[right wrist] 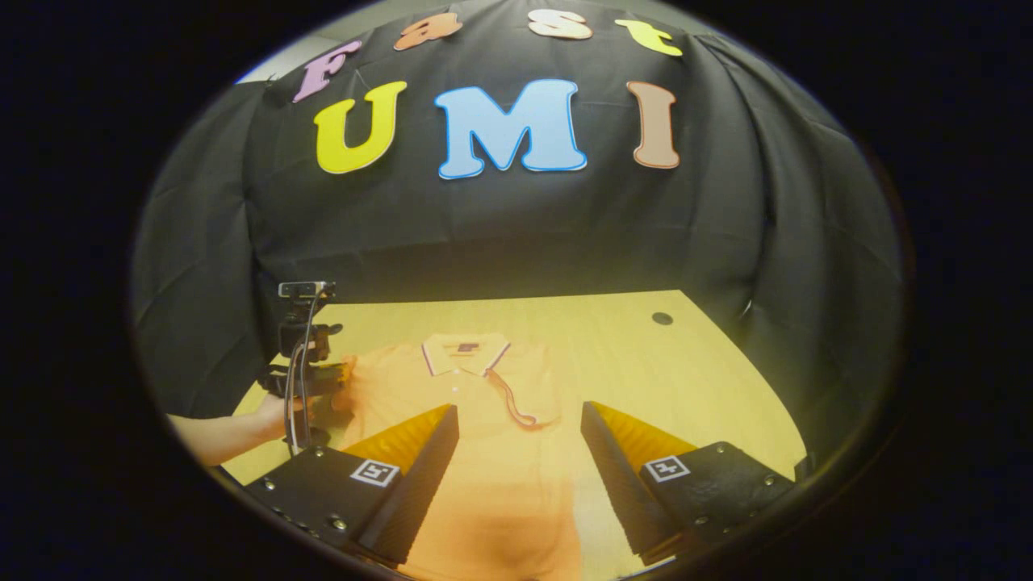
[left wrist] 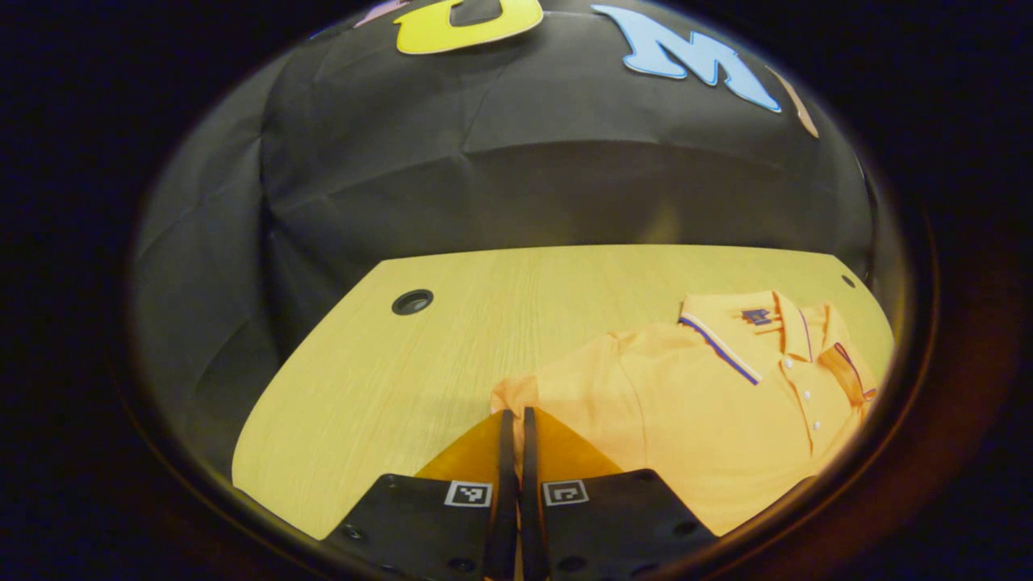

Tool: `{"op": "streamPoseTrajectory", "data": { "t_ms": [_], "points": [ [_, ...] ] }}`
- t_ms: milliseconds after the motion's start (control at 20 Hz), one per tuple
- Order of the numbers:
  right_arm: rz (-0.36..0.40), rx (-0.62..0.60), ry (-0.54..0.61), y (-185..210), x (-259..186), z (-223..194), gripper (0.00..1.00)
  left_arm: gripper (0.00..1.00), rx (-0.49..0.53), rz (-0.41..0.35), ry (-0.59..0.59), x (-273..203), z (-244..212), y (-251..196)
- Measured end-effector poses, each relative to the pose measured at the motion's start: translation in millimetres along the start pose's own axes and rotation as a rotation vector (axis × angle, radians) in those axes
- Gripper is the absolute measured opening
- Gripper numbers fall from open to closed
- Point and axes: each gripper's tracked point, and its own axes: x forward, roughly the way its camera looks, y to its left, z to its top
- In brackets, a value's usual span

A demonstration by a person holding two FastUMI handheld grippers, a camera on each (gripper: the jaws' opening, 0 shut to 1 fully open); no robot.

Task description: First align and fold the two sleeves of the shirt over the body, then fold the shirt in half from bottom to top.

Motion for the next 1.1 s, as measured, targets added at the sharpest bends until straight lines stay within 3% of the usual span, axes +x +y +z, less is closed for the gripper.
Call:
{"op": "streamPoseTrajectory", "data": {
  "t_ms": [200, 250, 350, 600, 800, 1000, 1100],
  "points": [
    [0.003, 0.005, -0.003, -3.7, -0.8, -0.2, 0.95, 0.09, 0.018, -0.048, -0.073, -26.6, 35.5, -30.9],
    [0.006, 0.008, -0.004, -3.0, -1.1, -1.2, 0.91, 0.09, 0.022, -0.064, -0.086, -31.3, 41.7, -41.3],
    [0.012, 0.010, -0.003, -3.0, -2.8, -1.6, 0.94, 0.10, 0.045, -0.091, -0.103, -36.8, 47.8, -62.5],
    [0.000, 0.020, 0.003, -10.1, -7.4, -6.5, 0.91, 0.08, 0.101, -0.155, -0.092, -38.9, 41.8, -111.2],
    [-0.016, 0.045, 0.016, -17.6, -13.6, -12.6, 0.95, 0.08, 0.128, -0.197, -0.043, -32.4, 25.8, -137.2],
    [-0.033, 0.057, 0.030, -19.7, -16.0, -19.4, 0.95, 0.13, 0.130, -0.220, -0.004, -34.0, 14.5, -148.0],
    [-0.045, 0.062, 0.034, -19.2, -16.4, -22.1, 0.95, 0.20, 0.141, -0.216, 0.002, -33.5, 12.4, -147.9]
  ]
}}
